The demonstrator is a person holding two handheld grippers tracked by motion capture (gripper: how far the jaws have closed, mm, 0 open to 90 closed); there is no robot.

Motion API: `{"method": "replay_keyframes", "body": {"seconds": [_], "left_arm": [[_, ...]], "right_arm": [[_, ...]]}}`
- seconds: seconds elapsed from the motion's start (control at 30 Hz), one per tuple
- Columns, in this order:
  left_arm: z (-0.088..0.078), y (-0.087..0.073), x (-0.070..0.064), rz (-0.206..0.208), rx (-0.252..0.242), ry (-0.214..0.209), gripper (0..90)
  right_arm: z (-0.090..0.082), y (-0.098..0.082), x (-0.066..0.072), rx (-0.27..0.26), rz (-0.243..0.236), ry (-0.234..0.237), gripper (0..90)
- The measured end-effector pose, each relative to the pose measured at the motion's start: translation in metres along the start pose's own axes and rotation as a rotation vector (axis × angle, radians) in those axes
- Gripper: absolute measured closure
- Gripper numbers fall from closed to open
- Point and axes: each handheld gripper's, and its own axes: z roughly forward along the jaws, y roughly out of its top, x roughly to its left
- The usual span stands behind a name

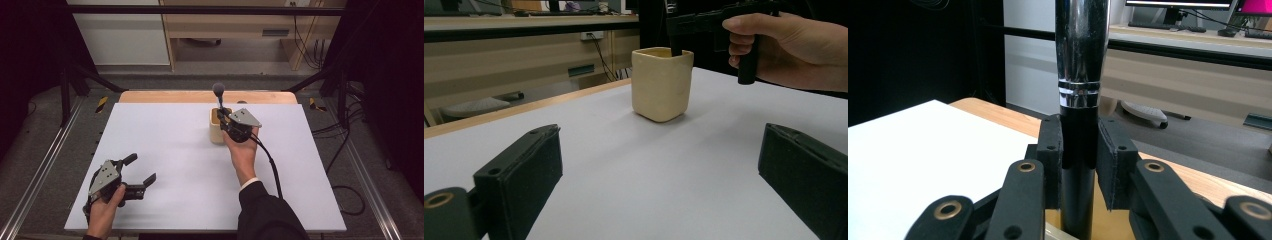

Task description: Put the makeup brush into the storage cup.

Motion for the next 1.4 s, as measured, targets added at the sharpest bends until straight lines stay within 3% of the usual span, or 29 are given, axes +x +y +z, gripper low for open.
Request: {"method": "replay_keyframes", "body": {"seconds": [1.17,1.27,1.4], "left_arm": [[-0.001,0.0,0.0,-0.001,0.007,0.0,3.7],[-0.001,0.0,0.001,-0.005,0.002,0.001,3.7],[-0.003,0.0,0.002,-0.006,0.003,0.007,3.7]], "right_arm": [[-0.003,-0.007,-0.001,0.035,-0.008,0.01,73.8],[-0.008,-0.004,0.001,0.026,0.001,0.028,58.2],[-0.02,0.003,0.011,0.024,-0.051,0.018,29.9]]}}
